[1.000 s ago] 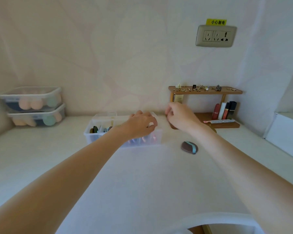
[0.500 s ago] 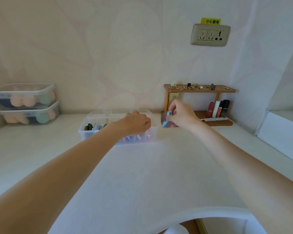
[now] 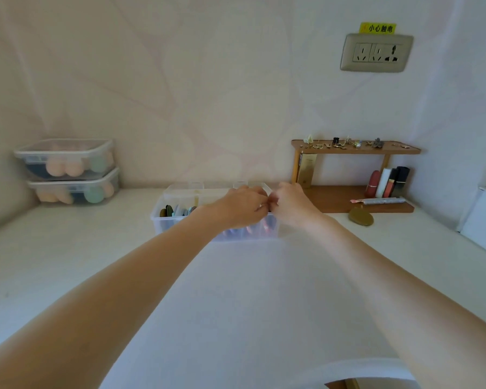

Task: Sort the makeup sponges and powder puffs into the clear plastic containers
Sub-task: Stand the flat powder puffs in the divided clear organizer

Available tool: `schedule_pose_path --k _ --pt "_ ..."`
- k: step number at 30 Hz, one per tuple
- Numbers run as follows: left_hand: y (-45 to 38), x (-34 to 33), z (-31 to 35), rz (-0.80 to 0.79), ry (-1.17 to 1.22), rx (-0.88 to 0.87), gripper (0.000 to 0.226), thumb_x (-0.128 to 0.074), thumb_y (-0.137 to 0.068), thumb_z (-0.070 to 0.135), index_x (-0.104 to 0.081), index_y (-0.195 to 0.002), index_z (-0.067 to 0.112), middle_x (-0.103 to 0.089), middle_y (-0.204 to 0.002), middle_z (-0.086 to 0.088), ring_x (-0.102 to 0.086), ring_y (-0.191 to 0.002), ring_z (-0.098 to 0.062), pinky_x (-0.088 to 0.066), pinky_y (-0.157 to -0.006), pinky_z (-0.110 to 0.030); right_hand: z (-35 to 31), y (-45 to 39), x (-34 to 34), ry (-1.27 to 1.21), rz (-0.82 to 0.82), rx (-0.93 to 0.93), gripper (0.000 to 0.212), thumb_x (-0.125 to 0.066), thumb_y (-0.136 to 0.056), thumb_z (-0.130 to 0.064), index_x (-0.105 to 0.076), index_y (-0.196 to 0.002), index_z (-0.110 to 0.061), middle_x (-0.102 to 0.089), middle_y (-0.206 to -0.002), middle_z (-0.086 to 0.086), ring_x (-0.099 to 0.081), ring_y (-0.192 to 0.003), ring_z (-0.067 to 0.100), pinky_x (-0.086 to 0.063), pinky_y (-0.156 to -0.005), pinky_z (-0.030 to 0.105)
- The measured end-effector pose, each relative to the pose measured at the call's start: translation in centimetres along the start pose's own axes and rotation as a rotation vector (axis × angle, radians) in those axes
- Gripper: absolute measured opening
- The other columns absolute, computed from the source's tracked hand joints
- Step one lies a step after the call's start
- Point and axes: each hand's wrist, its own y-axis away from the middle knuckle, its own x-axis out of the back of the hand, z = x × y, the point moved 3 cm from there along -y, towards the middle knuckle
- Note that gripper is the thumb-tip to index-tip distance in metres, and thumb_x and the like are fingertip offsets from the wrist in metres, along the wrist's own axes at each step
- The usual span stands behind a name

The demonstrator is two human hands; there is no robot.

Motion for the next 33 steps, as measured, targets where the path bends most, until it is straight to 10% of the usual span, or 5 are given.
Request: schedule_pose_path --k 5,8,19,33 --pt "-0.5 1.0 0.3 0.149 0.053 -0.04 0.021 -0.047 -0.089 0.018 -0.058 -0.105 0.01 -0.057 -0.116 -0.007 -0.049 -0.11 -0.026 -0.034 -0.095 -0.034 1.6 0.2 1.8 -0.352 0.156 -0.061 0.029 -0.045 -0.085 0.001 -0.067 -0.101 -0.007 -0.071 -0.084 0.008 -0.058 -0.078 0.016 -0.04 -0.059 0.009" --pt "-1.1 1.3 0.9 0.234 0.101 -0.054 0.021 -0.048 -0.086 0.012 -0.056 -0.105 0.008 -0.057 -0.112 -0.009 -0.052 -0.108 -0.025 -0.036 -0.095 -0.034 3.4 0.2 2.7 -0.341 0.324 -0.128 0.029 -0.042 -0.088 -0.001 -0.068 -0.1 -0.007 -0.072 -0.097 0.012 -0.061 -0.088 0.022 -0.049 -0.076 0.027" --pt "-4.1 -0.6 4.8 0.192 0.103 -0.157 0.025 -0.044 -0.089 0.013 -0.059 -0.109 0.013 -0.058 -0.115 -0.002 -0.051 -0.108 -0.021 -0.033 -0.095 -0.031 12.8 3.1 1.0 0.092 0.068 -0.746 0.044 -0.033 -0.099 -0.034 -0.041 -0.139 -0.016 -0.01 -0.154 0.028 -0.007 -0.143 0.043 -0.013 -0.117 0.047" --pt "-2.9 -0.7 3.1 0.208 0.122 -0.088 0.024 -0.045 -0.089 0.011 -0.06 -0.109 0.012 -0.057 -0.111 -0.003 -0.053 -0.102 -0.02 -0.033 -0.094 -0.03 11.6 2.2 0.3 -0.144 0.18 -0.584 0.021 -0.045 -0.092 -0.006 -0.062 -0.097 0.006 -0.04 -0.133 0.024 -0.045 -0.117 0.037 -0.039 -0.092 0.034"
